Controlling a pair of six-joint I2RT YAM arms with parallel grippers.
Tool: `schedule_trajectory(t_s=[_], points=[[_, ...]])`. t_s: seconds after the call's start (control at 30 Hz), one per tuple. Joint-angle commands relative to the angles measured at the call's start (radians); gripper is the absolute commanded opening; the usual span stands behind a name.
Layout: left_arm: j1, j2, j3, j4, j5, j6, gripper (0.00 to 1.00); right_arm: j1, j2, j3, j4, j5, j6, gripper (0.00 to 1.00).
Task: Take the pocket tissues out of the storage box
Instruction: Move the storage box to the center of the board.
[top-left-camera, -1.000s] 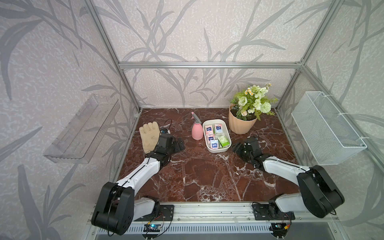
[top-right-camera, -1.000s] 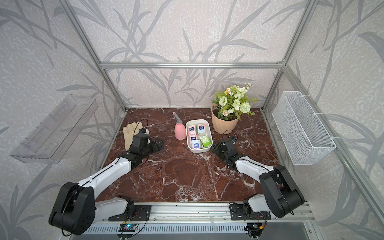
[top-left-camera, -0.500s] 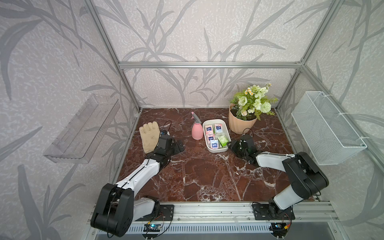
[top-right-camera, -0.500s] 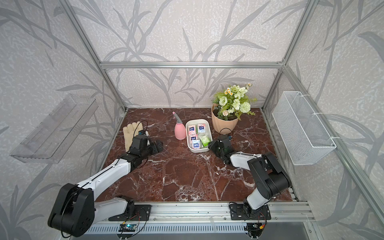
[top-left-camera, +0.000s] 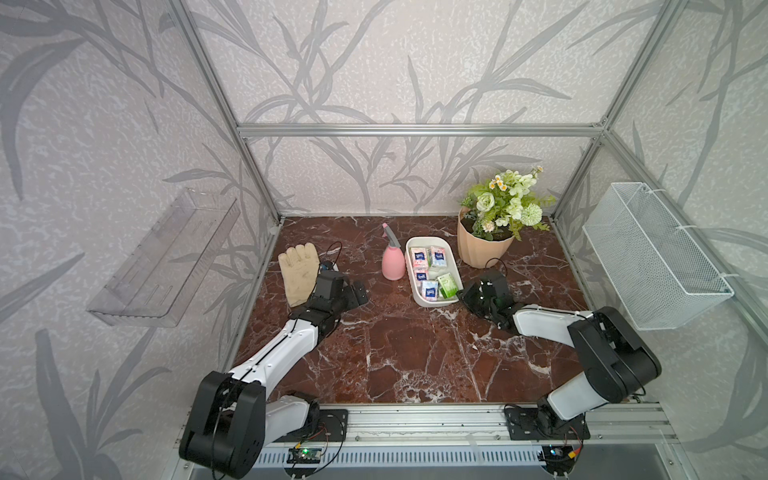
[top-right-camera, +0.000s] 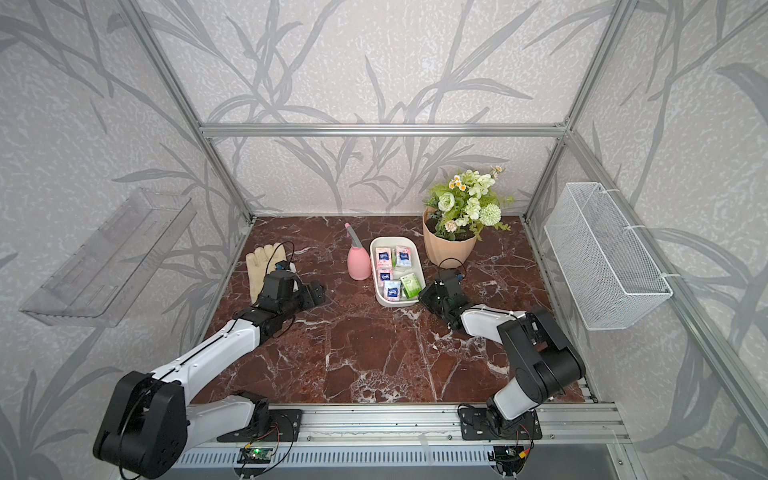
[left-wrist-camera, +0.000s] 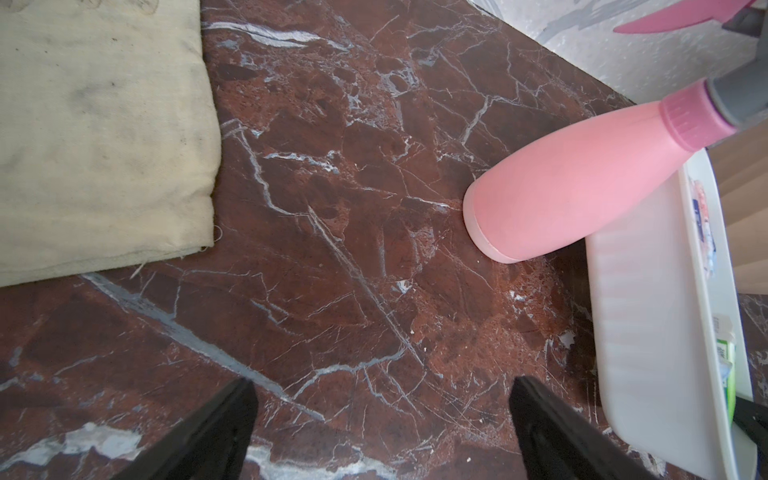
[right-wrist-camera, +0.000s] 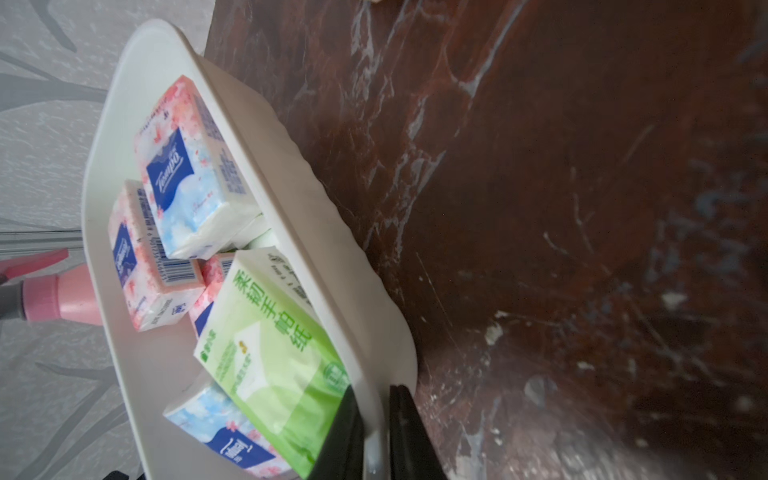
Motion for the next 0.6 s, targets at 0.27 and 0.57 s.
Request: schedule_trajectory(t_s=[0.27, 0.57], points=[[-0.005, -0.056, 0.029, -0.048, -0.005, 0.011, 1.0, 0.15, -0.277, -0.032, -0.326, 0.224, 0.134, 0.17], [-0.016, -0.052, 0.052, -0.057, 0.014, -0.032, 1.0, 0.219, -0.239, -0.044, -0.331, 0.307, 0.273, 0.19]])
